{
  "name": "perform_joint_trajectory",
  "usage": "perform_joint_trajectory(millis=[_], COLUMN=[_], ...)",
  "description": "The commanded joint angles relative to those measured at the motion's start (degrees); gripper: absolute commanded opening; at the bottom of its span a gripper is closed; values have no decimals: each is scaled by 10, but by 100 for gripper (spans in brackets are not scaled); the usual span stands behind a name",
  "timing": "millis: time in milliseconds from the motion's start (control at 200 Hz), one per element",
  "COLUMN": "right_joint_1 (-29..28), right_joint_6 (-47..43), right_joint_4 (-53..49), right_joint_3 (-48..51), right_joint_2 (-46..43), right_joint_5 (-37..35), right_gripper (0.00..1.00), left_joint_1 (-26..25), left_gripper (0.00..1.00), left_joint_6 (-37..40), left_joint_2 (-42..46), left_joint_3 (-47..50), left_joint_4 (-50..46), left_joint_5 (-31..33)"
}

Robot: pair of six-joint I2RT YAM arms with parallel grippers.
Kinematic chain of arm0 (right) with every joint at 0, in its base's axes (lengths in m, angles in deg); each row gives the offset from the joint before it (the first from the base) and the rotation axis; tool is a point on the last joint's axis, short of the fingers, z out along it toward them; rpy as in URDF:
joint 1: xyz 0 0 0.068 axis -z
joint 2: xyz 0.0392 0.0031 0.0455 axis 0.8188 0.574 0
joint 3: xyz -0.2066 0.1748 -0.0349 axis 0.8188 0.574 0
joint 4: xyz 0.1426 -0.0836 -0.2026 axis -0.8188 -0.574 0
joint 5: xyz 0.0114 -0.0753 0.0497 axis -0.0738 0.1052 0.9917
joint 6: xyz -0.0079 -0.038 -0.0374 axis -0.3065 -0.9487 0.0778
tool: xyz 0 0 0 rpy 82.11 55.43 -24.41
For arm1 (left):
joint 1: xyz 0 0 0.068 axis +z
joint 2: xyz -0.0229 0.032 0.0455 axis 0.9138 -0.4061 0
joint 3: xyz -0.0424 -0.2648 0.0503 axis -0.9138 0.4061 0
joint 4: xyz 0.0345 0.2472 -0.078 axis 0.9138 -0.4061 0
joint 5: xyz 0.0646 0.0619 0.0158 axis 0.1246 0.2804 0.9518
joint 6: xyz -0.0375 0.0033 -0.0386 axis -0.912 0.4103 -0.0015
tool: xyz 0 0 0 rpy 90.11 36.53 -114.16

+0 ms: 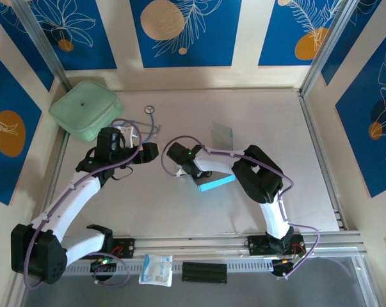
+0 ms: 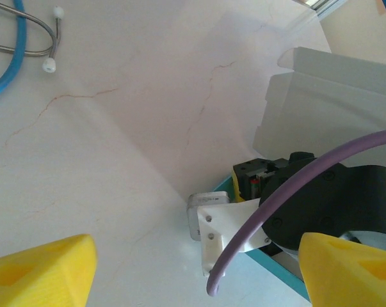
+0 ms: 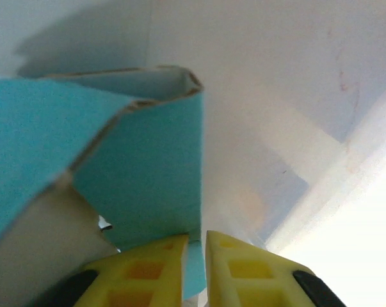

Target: Fold the paper box

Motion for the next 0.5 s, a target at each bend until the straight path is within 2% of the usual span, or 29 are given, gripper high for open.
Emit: perform_joint_trajectory(millis=[0, 205, 355, 405, 495], right_joint_1=[-9, -20, -32, -35, -39], right_joint_6=[11, 27, 59, 73, 108], right_joint_4=[-10, -22, -43, -50, -79], right_joint_3=[11, -14, -22, -23, -34], right_joint_2=[-21, -52, -65, -69, -77], right_joint_5=[25, -2, -22, -30, -28], right_gripper=[23, 42, 50, 60, 63], left_joint_1=[5, 5, 4, 4, 4], left_gripper=[82, 82, 82, 82, 82], left_joint_6=[-9, -12, -12, -12, -14], left_joint_2=[-4, -10, -15, -16, -17], left_joint_3=[2, 2, 6, 8, 10], left_joint_4=[20, 25, 27, 26, 29], left_joint_5=[-3, -6, -5, -5, -6])
